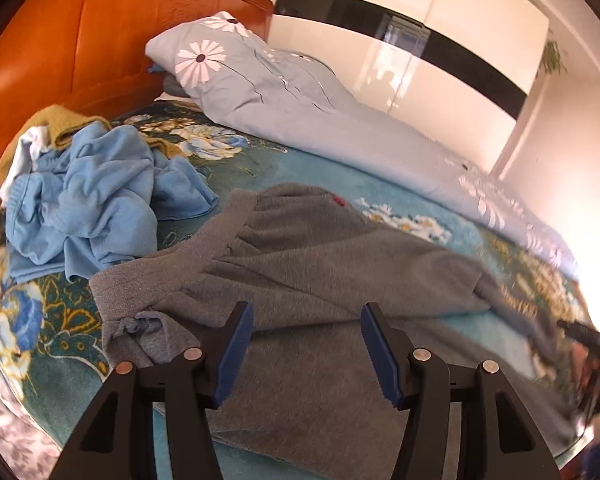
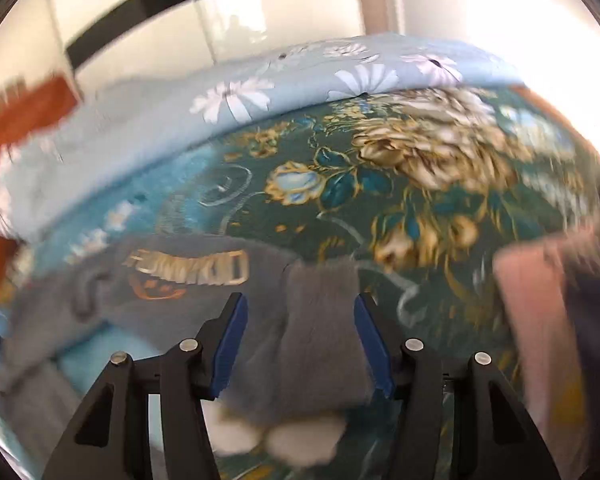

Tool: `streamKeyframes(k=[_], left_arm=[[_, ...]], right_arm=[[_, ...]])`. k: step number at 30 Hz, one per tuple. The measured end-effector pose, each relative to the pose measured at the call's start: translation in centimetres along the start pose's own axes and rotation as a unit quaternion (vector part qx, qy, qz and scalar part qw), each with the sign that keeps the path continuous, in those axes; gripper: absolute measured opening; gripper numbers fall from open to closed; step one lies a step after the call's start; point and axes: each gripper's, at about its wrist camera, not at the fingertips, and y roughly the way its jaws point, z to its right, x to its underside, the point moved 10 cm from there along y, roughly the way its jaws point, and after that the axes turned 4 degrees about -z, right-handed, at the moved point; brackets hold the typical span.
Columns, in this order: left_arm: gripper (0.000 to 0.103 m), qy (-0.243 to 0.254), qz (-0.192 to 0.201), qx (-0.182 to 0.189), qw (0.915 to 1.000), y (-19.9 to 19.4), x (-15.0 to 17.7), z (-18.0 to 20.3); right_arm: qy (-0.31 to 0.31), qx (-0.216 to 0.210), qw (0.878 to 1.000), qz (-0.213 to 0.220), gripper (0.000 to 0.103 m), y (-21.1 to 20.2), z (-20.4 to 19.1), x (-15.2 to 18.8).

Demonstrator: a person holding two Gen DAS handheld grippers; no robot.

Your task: Fold clothes

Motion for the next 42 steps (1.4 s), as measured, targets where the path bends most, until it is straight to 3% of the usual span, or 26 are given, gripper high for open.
streamKeyframes(k=[2, 5, 7, 8, 11, 15, 16, 19, 22, 23, 26, 30, 35, 38, 42], left_arm=[[0.06, 0.006, -0.006, -0.003, 1.0, 0.3, 0.0, 0.3], [0.06, 0.002, -0.013, -0.001, 0.9999, 1.3, 0.2, 0.0], [0.06, -0.002, -0.017, -0.001, 0.9999, 2.5, 0.2, -0.3], [0.06, 0.0, -0.019, -0.001, 0.9998, 2.6, 0.3, -0.3], [0.06, 0.005, -0.023, -0.004, 0.9997, 2.9, 0.3, -0.4], [0.06, 0.007, -0.025, -0.01, 0.9996, 2.9, 0.2, -0.8], [0.06, 0.005, -0.025, -0.011, 0.9996, 2.9, 0.1, -1.0], [0.061, -0.006, -0.027, -0.017, 0.9995, 2.9, 0.4, -2.1], [0.061, -0.014, -0.034, -0.028, 0.9989, 3.2, 0.9, -3.4], [0.061, -0.017, -0.037, -0.032, 0.9987, 3.2, 1.1, -3.9], [0.061, -0.03, -0.038, -0.038, 0.9981, 3.1, 1.2, -5.2], [0.064, -0.057, -0.026, -0.034, 0.9975, 2.3, 1.3, -6.6], [0.064, -0.089, -0.032, -0.022, 0.9953, 1.9, 2.3, -7.6], [0.064, -0.094, -0.035, -0.02, 0.9948, 1.7, 2.7, -7.7], [0.064, -0.094, -0.034, -0.025, 0.9947, 1.4, 2.8, -8.0]], right_arm=[[-0.011, -0.003, 0.999, -0.046, 0.059, 2.0, 0.3, 0.3], [0.002, -0.045, 0.997, -0.061, 0.059, 3.3, 0.1, 0.5], [0.0, -0.04, 0.998, -0.056, 0.035, 2.6, 0.3, 0.6], [-0.003, -0.036, 0.998, -0.053, 0.014, 2.2, 0.4, 0.7], [-0.028, 0.009, 0.999, -0.037, 0.012, 1.4, 0.5, -0.9], [-0.012, 0.14, 0.989, 0.046, 0.011, -0.3, 3.0, -8.5], [0.007, 0.131, 0.99, 0.048, 0.011, 0.1, 3.1, -9.7], [0.061, 0.087, 0.994, 0.036, 0.012, 2.2, 2.9, -11.9], [0.062, 0.088, 0.994, 0.026, 0.018, 4.0, 2.1, -12.0], [0.052, 0.09, 0.994, 0.028, 0.023, 4.3, 1.7, -12.0], [0.031, 0.092, 0.993, 0.062, 0.054, 2.6, 1.2, -11.8], [0.032, 0.071, 0.991, 0.104, 0.064, -0.4, 1.5, -10.6], [0.113, 0.001, 0.992, 0.046, 0.064, 1.1, 3.6, -6.2], [0.165, -0.043, 0.985, 0.001, 0.064, 3.4, 4.0, -4.1], [0.201, -0.081, 0.976, -0.011, 0.064, 5.3, 2.6, -3.4]])
